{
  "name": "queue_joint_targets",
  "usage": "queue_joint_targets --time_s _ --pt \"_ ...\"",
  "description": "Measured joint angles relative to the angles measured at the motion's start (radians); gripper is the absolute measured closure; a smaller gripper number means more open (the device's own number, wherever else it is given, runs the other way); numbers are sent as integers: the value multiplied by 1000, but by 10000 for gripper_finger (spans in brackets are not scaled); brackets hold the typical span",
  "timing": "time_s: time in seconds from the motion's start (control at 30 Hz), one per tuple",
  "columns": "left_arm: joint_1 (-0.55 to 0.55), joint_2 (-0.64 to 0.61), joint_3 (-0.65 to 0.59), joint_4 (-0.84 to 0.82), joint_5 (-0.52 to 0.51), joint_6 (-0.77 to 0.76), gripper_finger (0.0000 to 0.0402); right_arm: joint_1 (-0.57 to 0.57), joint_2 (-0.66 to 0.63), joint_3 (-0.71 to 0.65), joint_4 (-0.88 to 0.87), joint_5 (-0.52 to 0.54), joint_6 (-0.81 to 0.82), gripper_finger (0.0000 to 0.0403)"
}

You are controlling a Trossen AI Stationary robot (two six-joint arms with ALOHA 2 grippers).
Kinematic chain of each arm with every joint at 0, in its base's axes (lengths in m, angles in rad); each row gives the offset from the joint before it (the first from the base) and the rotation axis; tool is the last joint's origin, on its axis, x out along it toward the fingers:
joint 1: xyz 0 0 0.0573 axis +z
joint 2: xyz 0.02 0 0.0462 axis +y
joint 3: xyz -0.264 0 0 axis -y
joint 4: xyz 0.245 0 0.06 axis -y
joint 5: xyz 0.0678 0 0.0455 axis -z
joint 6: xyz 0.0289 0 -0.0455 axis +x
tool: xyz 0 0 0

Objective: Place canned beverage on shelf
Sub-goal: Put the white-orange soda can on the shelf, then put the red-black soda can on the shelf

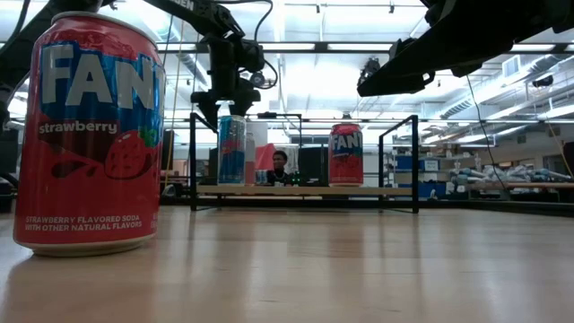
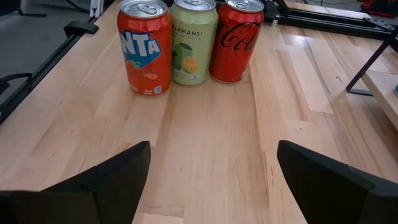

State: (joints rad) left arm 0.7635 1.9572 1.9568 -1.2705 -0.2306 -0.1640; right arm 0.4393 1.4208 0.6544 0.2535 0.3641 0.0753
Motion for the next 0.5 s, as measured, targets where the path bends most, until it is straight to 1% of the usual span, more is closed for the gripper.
queue_joint_targets --time_s 0.4,0.5 --pt "0 -7 1 0 0 57 12 0 0 0 0 0 0 41" --pt "0 -8 39 -16 0 79 12 0 0 0 0 0 -1 41"
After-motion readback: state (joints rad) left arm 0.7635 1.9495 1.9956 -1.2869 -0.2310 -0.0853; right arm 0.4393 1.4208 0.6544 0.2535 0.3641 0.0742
